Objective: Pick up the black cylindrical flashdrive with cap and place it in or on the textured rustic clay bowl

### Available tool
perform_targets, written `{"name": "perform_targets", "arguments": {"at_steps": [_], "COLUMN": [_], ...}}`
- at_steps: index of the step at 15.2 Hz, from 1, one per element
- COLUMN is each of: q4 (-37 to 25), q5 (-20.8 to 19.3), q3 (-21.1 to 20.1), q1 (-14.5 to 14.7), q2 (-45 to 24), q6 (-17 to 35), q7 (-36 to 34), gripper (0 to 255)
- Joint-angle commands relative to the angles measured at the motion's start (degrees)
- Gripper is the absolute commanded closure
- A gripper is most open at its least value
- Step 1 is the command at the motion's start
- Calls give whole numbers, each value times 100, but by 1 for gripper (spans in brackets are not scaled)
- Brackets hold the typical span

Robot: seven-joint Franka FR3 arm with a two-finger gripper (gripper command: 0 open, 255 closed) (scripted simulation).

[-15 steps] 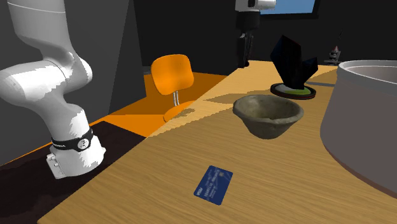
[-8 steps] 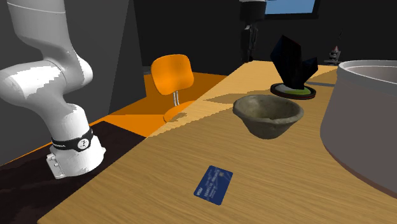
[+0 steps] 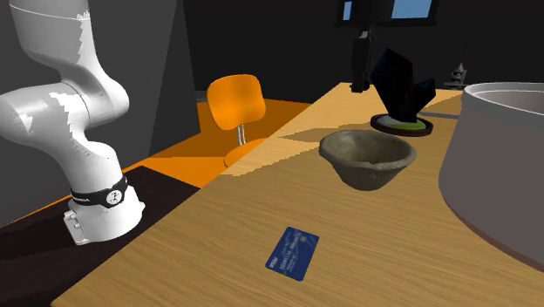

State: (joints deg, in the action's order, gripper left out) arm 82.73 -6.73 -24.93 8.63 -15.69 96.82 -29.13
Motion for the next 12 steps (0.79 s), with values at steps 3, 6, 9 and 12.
{"name": "perform_targets", "arguments": {"at_steps": [3, 6, 9, 12], "q4": [-329, -527, -251, 1], "q5": [-41, -80, -72, -70], "q3": [169, 262, 267, 273], "q1": [-262, -397, -423, -444], "q2": [-218, -398, -367, -353], "q6": [-107, -125, 121, 358], "q7": [465, 708, 705, 699], "gripper": [255, 255, 255, 255]}}
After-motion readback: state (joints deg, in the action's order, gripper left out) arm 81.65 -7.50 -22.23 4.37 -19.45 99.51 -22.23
